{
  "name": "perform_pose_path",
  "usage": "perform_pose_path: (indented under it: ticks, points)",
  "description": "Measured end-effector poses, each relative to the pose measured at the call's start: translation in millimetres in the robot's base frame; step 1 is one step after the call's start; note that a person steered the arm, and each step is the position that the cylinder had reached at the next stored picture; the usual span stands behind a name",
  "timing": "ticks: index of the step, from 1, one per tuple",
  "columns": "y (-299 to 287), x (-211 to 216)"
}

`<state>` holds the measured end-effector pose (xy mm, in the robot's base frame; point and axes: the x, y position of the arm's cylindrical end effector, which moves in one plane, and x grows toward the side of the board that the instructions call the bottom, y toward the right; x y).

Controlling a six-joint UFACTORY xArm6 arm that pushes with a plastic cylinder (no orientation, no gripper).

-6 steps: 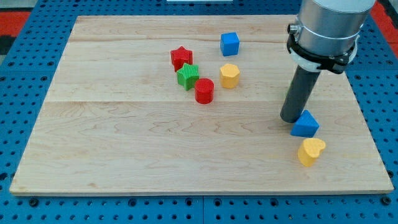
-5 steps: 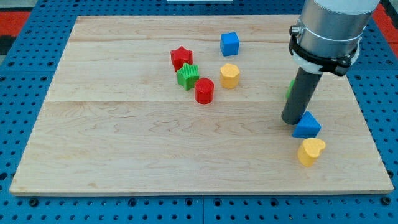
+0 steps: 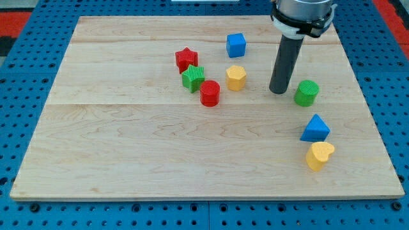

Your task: Slide the green circle closer to the blue triangle

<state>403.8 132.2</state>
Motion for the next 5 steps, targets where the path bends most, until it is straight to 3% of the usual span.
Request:
perform_pose_path:
  ticks: [2, 5]
  points:
    - [16, -22]
    - [46, -17]
